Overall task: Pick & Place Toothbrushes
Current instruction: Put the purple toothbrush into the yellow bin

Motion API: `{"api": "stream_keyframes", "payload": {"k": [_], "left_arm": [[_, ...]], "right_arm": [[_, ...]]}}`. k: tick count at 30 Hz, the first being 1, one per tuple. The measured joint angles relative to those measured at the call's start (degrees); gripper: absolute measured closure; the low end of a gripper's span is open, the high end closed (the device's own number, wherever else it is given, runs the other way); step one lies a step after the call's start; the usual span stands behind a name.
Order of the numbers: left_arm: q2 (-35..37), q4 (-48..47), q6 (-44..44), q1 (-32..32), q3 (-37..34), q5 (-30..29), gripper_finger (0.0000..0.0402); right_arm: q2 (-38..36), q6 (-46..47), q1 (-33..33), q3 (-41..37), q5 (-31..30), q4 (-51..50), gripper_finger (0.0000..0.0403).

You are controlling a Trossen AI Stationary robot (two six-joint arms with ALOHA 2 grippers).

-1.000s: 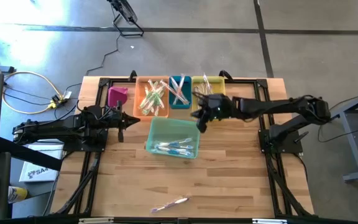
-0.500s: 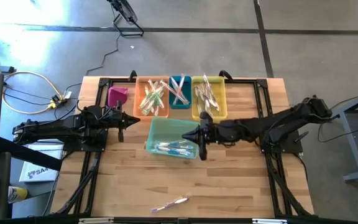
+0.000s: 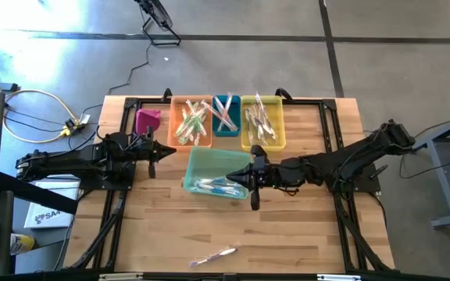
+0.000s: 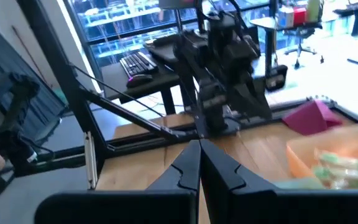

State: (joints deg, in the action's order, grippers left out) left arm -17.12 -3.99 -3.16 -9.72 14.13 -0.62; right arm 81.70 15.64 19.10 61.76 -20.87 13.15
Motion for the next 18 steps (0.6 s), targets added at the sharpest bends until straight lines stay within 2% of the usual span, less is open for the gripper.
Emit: {"api": "stream_keyframes", "payload": {"k": [10, 18], "left_arm": [[0.0, 0.0, 0.0, 0.0, 0.0, 0.0, 0.0402], [0.0, -0.1, 0.1, 0.0, 0.0, 0.0, 0.0402]], "right_arm": [[10.0, -2.4, 0.1, 14.5, 0.5, -12.3, 0.0401], [21.0, -2.4, 0.1, 30.2, 5.0, -28.3, 0.0401]]}}
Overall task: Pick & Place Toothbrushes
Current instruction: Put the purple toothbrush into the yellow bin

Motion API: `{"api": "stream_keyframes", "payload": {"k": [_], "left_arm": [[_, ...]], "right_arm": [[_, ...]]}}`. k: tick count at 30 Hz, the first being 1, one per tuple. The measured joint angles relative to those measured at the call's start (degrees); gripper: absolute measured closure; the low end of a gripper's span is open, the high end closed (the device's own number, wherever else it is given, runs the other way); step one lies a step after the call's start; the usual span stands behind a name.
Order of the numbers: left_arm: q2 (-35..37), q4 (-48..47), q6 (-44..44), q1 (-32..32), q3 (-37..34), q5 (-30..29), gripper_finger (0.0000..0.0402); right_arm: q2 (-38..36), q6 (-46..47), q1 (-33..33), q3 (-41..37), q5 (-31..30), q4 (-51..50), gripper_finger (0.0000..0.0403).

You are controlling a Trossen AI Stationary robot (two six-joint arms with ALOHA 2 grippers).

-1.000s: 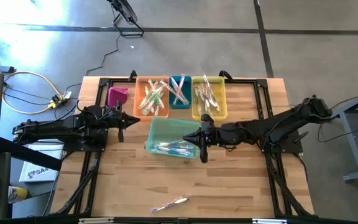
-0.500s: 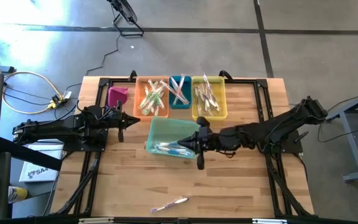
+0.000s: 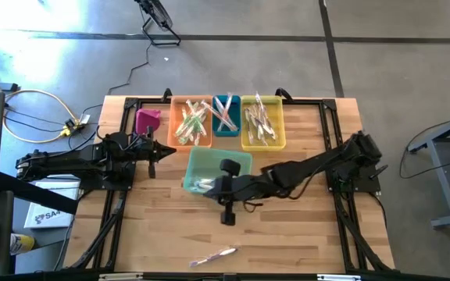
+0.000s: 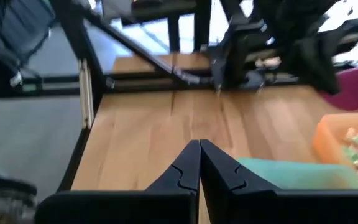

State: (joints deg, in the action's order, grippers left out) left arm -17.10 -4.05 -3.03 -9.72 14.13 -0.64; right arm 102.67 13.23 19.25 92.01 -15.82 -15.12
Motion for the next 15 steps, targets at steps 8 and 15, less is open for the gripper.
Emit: {"api": "stream_keyframes", "payload": {"k": [8, 15], "left_arm": [[0.0, 0.0, 0.3, 0.0, 0.0, 0.0, 0.0402], [0.0, -0.1, 0.3, 0.0, 0.0, 0.0, 0.0402]], "right_arm": [[8.2, -0.8, 0.0, 11.2, 4.1, -11.8, 0.0401], [9.8, 0.2, 0.8, 11.6, 7.6, -13.7, 0.0401]]}}
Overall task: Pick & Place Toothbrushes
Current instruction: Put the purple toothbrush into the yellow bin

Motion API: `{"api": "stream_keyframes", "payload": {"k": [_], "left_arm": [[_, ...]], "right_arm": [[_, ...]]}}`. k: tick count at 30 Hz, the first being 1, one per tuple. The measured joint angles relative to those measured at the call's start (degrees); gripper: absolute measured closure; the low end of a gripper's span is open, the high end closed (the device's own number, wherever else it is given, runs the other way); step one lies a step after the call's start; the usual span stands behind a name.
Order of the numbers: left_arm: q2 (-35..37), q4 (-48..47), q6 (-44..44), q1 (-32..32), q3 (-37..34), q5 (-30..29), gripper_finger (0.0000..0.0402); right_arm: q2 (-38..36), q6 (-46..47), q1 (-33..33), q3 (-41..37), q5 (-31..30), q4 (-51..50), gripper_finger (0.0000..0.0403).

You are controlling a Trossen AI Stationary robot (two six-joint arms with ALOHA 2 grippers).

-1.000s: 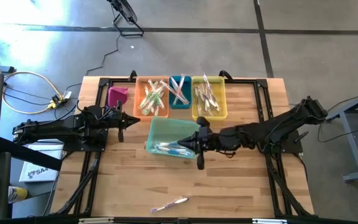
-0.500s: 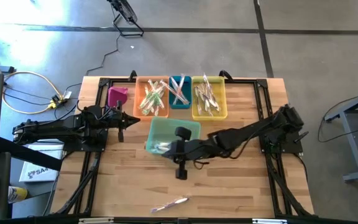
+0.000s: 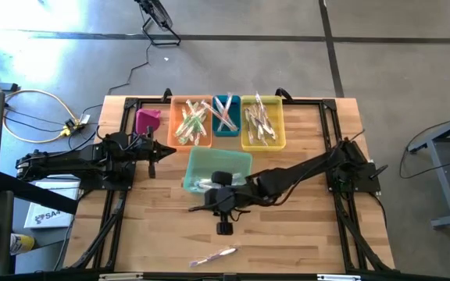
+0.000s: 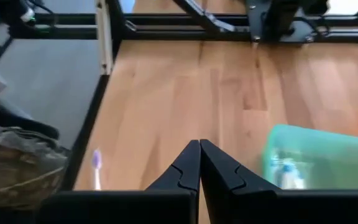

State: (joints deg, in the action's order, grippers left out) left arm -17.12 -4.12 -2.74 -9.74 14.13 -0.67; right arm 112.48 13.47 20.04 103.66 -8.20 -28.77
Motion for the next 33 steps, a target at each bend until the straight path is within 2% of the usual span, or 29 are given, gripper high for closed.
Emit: {"api": "stream_keyframes", "payload": {"k": [10, 21, 25, 33], "left_arm": [[0.0, 0.0, 0.7, 0.0, 0.0, 0.0, 0.0402], [0.0, -1.8, 15.1, 0.0, 0.0, 1.8, 0.0402], [0.0, -4.7, 16.6, 0.0, 0.0, 3.9, 0.0402], [0.0, -6.8, 16.8, 0.0, 0.0, 4.2, 0.0402]], "right_arm": [[5.7, 2.8, 4.6, -0.1, 12.5, 4.5, 0.0401], [13.1, 6.3, 7.4, -0.2, 11.3, 4.1, 0.0401], [14.8, 6.4, 8.1, -0.2, 11.3, 2.7, 0.0401], [14.7, 8.7, 9.3, -0.2, 11.7, -0.7, 0.0401]]}}
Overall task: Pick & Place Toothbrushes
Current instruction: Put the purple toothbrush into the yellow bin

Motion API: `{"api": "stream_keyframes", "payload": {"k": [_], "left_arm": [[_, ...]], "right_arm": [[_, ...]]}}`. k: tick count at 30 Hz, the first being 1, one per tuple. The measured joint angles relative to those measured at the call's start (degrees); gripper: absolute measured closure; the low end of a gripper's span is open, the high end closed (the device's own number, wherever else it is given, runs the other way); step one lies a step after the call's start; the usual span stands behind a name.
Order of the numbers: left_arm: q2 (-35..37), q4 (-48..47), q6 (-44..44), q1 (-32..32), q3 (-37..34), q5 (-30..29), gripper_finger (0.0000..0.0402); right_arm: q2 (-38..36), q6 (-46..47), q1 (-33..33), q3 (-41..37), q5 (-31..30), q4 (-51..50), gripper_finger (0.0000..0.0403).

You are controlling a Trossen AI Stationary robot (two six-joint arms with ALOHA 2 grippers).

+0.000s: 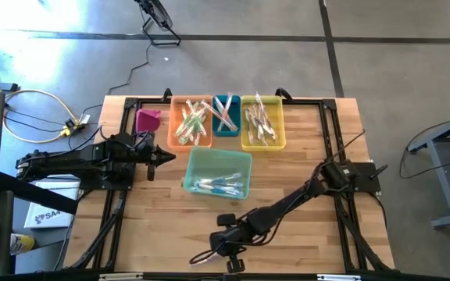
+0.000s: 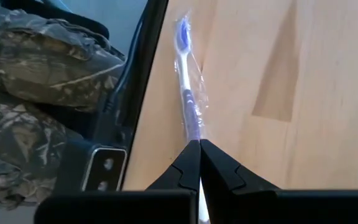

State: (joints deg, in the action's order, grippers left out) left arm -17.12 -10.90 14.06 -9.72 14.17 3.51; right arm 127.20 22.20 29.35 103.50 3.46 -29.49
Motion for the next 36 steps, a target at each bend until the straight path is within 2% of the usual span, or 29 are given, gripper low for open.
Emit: {"api": "stream_keyframes", "payload": {"k": [11, 21, 25, 36], "left_arm": [[0.0, 0.0, 0.0, 0.0, 0.0, 0.0, 0.0402], [0.0, 0.0, 0.0, 0.0, 0.0, 0.0, 0.0402], [0.0, 0.0, 0.0, 0.0, 0.0, 0.0, 0.0402], [0.0, -0.1, 0.0, 0.0, 0.0, -0.1, 0.0402]], "right_arm": [[1.9, 3.2, 1.4, -0.4, -0.5, -1.2, 0.0393], [3.6, 6.2, 1.3, -0.3, -2.9, -1.4, 0.0285], [4.6, 6.1, 1.3, -0.4, -3.4, -1.9, 0.0259], [6.0, 6.1, 1.4, -0.4, -3.4, -1.9, 0.0252]]}}
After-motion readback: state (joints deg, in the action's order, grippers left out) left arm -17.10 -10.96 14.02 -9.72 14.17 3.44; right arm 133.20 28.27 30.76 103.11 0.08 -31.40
